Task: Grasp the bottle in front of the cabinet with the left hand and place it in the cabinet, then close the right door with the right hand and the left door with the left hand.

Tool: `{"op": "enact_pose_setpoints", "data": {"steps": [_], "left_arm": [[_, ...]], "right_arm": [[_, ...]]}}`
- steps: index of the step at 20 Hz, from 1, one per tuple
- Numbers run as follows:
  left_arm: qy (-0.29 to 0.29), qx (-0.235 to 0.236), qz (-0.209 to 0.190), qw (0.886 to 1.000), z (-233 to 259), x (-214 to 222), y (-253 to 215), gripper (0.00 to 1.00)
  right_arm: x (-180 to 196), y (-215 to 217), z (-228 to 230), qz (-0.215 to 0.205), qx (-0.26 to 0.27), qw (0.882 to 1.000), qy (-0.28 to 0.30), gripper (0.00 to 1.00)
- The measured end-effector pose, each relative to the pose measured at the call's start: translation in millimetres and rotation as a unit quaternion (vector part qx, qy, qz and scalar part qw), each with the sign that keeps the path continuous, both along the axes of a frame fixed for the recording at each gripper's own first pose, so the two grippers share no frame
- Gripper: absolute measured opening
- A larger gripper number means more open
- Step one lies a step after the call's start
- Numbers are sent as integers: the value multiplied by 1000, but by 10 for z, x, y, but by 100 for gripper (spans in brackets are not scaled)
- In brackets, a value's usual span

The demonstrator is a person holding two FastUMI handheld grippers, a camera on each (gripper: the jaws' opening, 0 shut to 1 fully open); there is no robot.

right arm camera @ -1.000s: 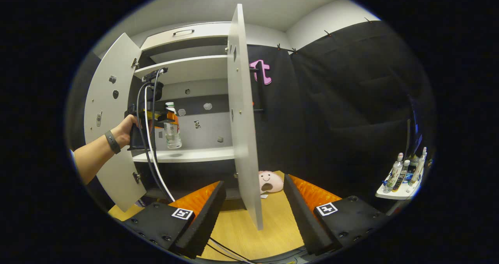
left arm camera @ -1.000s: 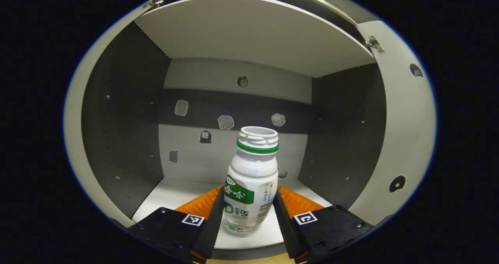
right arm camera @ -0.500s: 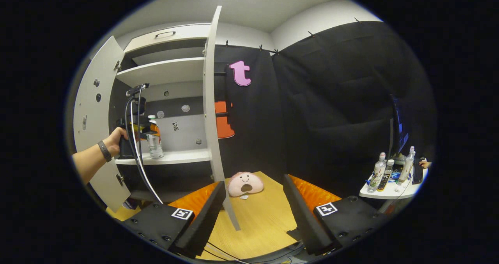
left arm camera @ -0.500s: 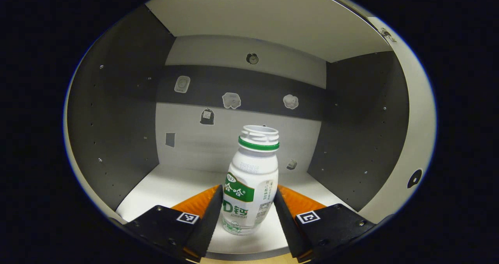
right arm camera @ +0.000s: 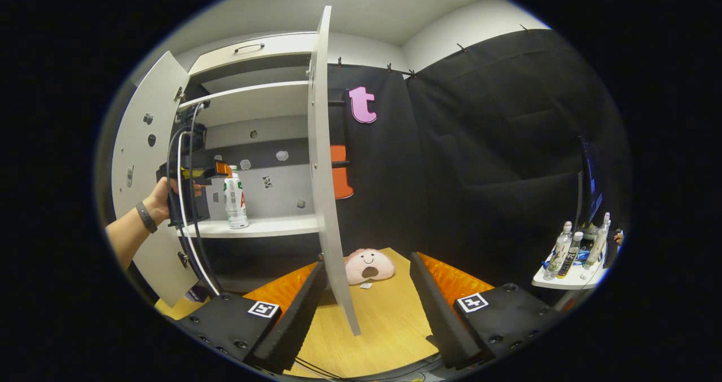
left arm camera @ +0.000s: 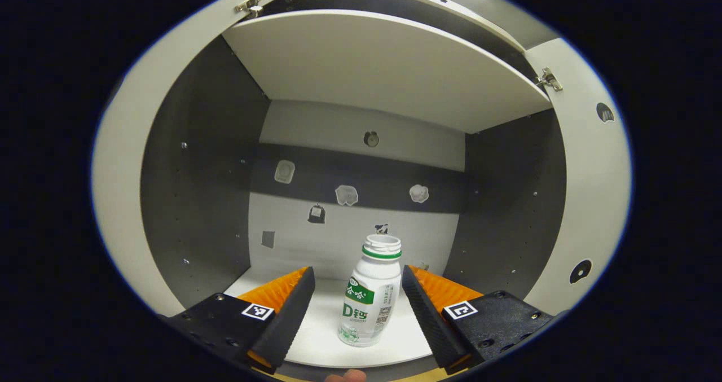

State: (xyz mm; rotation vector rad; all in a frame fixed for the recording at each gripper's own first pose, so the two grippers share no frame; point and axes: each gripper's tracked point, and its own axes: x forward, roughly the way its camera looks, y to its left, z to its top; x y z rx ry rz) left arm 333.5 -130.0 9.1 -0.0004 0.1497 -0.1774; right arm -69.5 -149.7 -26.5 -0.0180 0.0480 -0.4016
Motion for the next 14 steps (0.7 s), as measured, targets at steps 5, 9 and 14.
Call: {"op": "enact_pose_setpoints", "data": {"steps": [5, 9, 14], "left_arm": [[-42, -18, -17, 999, 471, -586, 61, 94], [-49, -45, -12, 998, 574, -1145, 317, 94], [-53, -40, 17, 998, 409, -1791, 743, 94]], "right_arm": [[152, 203, -27, 37, 11, 999, 1, 98], [238, 416, -47, 75, 8, 997, 7, 98], [367, 734, -29, 129, 12, 992, 10, 98]]}}
